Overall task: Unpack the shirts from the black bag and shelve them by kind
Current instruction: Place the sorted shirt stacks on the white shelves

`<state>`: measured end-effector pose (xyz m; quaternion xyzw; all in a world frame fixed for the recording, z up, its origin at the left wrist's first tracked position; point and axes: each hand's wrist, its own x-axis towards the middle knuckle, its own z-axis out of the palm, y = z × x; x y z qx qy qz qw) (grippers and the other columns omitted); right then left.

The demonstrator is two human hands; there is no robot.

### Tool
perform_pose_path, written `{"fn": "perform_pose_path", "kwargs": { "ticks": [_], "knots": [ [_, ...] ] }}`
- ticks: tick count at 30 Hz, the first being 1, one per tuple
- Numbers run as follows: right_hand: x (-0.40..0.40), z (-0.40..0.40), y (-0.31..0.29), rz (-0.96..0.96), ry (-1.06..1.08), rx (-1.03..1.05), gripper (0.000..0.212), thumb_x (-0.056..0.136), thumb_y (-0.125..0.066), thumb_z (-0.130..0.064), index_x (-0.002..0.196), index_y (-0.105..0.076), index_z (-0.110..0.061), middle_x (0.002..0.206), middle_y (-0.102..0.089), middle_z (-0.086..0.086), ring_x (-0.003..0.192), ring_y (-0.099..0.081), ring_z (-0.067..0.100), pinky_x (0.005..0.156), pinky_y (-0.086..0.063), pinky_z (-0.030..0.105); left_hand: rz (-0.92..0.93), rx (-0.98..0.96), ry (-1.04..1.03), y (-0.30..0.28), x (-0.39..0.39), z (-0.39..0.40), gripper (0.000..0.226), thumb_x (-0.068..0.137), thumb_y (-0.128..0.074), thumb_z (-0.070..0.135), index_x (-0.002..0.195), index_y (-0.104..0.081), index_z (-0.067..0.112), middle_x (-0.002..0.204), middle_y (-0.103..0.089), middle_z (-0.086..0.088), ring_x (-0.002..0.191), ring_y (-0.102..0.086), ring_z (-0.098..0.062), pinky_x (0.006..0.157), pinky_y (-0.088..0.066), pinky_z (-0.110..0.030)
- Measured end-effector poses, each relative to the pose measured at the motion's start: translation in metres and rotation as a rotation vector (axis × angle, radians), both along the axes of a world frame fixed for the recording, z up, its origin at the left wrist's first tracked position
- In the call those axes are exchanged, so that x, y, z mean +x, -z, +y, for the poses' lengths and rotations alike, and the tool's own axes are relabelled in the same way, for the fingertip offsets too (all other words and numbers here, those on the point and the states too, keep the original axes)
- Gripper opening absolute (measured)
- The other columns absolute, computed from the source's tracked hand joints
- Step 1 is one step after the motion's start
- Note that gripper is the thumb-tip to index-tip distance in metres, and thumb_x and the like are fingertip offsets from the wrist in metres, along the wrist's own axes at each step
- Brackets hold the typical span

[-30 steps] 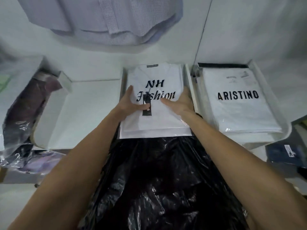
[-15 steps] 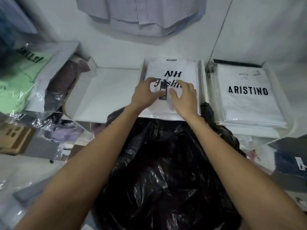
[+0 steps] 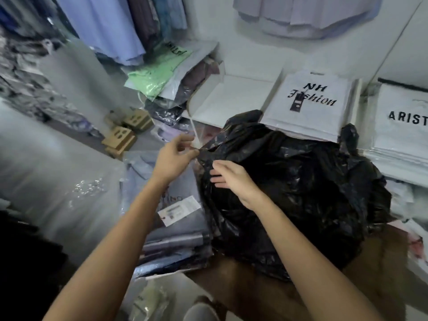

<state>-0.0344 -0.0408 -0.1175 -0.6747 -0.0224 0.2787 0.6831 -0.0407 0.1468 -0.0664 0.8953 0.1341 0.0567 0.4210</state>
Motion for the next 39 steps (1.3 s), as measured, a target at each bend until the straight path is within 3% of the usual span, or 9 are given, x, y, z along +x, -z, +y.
{"fn": "perform_pose_path", "kwargs": {
  "ticks": [5, 8, 11, 14, 19, 22, 29, 36, 39],
  "knots": [
    [-0.029, 0.053, 0.026, 0.020, -0.095, -0.148, 0.083, 0.082, -0.065, -0.068, 0.144, -0.056, -0.013, 0.143, -0.059, -0.002, 0.130, -0.056, 0.018, 0.115, -0.043, 0.040, 0.104, 0.209, -0.169, 0.025, -0.056, 0.068, 0.052, 0.088, -0.071, 0.040, 0.132, -0.062, 0.016, 0.131, -0.064, -0.011, 0.123, -0.059, -0.031, 0.095, -0.045, -0.036],
    [-0.037, 0.071, 0.032, 0.021, -0.110, -0.178, 0.056, 0.091, -0.066, -0.058, 0.135, -0.055, -0.024, 0.134, -0.056, -0.013, 0.122, -0.054, 0.008, 0.103, -0.042, 0.028, 0.243, 0.277, -0.322, 0.046, -0.081, 0.098, 0.085, 0.076, -0.069, 0.062, 0.147, -0.045, 0.023, 0.147, -0.047, -0.018, 0.135, -0.045, -0.041, 0.113, -0.038, -0.052],
    [-0.043, 0.083, 0.045, 0.120, -0.042, -0.203, 0.073, 0.078, -0.077, -0.063, 0.133, -0.065, -0.016, 0.127, -0.070, -0.005, 0.114, -0.067, 0.015, 0.102, -0.053, 0.035, 0.323, -0.043, -0.420, 0.060, -0.104, 0.114, 0.119, 0.060, -0.078, 0.076, 0.156, -0.025, 0.029, 0.154, -0.037, -0.017, 0.136, -0.044, -0.042, 0.115, -0.038, -0.055],
    [-0.047, 0.094, 0.045, 0.163, -0.082, -0.163, 0.065, 0.071, -0.082, -0.068, 0.118, -0.072, -0.023, 0.109, -0.078, -0.004, 0.102, -0.075, 0.017, 0.098, -0.058, 0.041, 0.276, -0.418, -0.432, 0.088, -0.117, 0.139, 0.130, 0.041, -0.092, 0.075, 0.148, -0.035, 0.027, 0.136, -0.061, -0.007, 0.117, -0.066, -0.028, 0.105, -0.052, -0.049],
    [-0.032, 0.114, 0.052, 0.236, -0.021, -0.221, 0.141, 0.046, -0.074, -0.094, 0.157, -0.031, -0.019, 0.154, -0.048, 0.000, 0.135, -0.054, 0.024, 0.112, -0.045, 0.045, 0.373, -0.782, -0.332, 0.100, -0.130, 0.153, 0.082, 0.063, -0.095, 0.049, 0.123, -0.061, 0.003, 0.106, -0.078, -0.015, 0.087, -0.078, -0.029, 0.075, -0.064, -0.040],
    [-0.044, 0.121, 0.047, 0.198, -0.061, -0.263, 0.134, 0.061, -0.070, -0.089, 0.162, -0.016, -0.019, 0.157, -0.035, -0.002, 0.143, -0.042, 0.023, 0.117, -0.037, 0.042, 0.419, -0.885, -0.274, 0.099, -0.130, 0.158, 0.069, 0.070, -0.091, 0.042, 0.121, -0.066, 0.002, 0.105, -0.078, -0.016, 0.088, -0.077, -0.030, 0.072, -0.062, -0.038],
    [-0.033, 0.118, 0.044, 0.146, -0.074, -0.229, 0.110, 0.043, -0.086, -0.082, 0.131, -0.063, -0.019, 0.123, -0.073, -0.003, 0.114, -0.068, 0.016, 0.106, -0.050, 0.039, 0.495, -0.908, -0.226, 0.101, -0.156, 0.184, 0.105, 0.039, -0.103, 0.041, 0.129, -0.062, 0.004, 0.115, -0.075, -0.017, 0.094, -0.075, -0.031, 0.074, -0.063, -0.040],
    [-0.042, 0.125, 0.058, 0.341, -0.189, -0.228, 0.119, 0.039, -0.079, -0.092, 0.141, -0.060, -0.033, 0.139, -0.065, -0.001, 0.127, -0.060, 0.022, 0.117, -0.040, 0.044, 0.491, -0.880, -0.276, 0.110, -0.155, 0.176, 0.115, 0.051, -0.100, 0.042, 0.144, -0.044, 0.008, 0.124, -0.069, -0.025, 0.109, -0.070, -0.044, 0.091, -0.058, -0.058],
    [-0.044, 0.124, 0.044, 0.309, -0.171, -0.161, 0.125, 0.037, -0.078, -0.093, 0.146, -0.053, -0.038, 0.149, -0.047, -0.013, 0.138, -0.046, 0.014, 0.119, -0.030, 0.038, 0.454, -0.946, -0.241, 0.090, -0.163, 0.163, 0.084, 0.076, -0.085, 0.045, 0.142, -0.052, 0.005, 0.131, -0.065, -0.027, 0.120, -0.063, -0.046, 0.104, -0.049, -0.062]
  ]
}}
